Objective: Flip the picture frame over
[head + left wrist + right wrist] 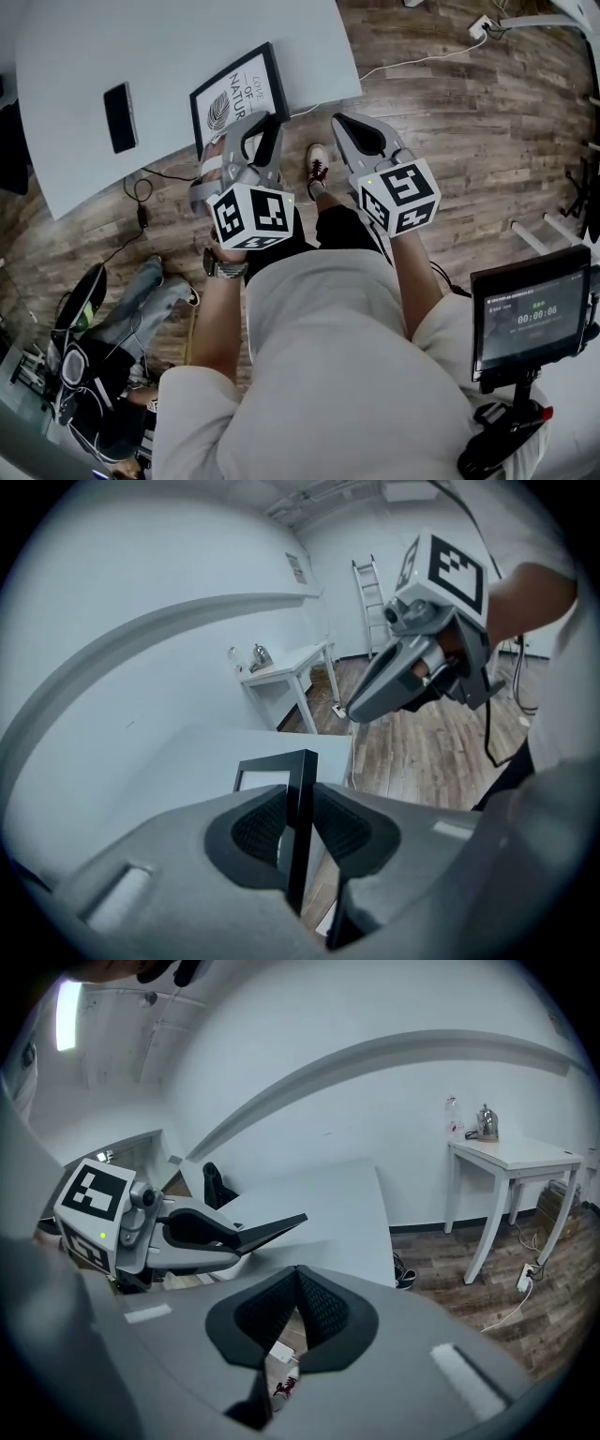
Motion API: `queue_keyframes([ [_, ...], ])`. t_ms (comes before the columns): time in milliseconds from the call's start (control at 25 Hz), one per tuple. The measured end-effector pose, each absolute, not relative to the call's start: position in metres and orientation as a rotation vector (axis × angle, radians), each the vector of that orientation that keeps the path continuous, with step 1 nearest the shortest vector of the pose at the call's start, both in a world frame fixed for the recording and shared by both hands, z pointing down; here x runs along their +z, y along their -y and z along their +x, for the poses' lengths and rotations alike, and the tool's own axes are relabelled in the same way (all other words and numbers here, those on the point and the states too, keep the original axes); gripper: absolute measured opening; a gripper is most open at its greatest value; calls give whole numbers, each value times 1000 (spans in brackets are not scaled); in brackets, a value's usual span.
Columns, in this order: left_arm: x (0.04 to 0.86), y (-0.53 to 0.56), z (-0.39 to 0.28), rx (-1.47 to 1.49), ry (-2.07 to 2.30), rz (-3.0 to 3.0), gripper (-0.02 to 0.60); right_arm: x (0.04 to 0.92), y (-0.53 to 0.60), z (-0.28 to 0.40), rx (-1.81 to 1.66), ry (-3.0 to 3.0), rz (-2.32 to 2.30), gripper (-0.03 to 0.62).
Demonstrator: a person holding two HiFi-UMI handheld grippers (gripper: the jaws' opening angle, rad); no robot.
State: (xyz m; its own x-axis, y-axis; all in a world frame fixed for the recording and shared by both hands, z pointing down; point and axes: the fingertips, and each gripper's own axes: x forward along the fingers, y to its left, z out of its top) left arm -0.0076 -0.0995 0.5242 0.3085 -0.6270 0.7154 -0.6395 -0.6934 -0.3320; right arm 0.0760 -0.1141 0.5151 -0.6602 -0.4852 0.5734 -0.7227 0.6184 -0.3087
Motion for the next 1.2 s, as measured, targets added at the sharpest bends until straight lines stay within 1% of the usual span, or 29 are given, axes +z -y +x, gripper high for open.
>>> queue_keyframes([
  [320,473,104,-27,1005,1188,2496,91,474,124,63,664,2425,986,3],
  [640,439,100,-47,773,1133,2487,91,449,122,40,638,2446,1005,3],
  [800,433,109,-47,643,1093,2460,91,441,131,40,622,2438,1026,3],
  [1200,419,129,-67,117,913,2260,89,442,137,41,616,2378,1065,3],
])
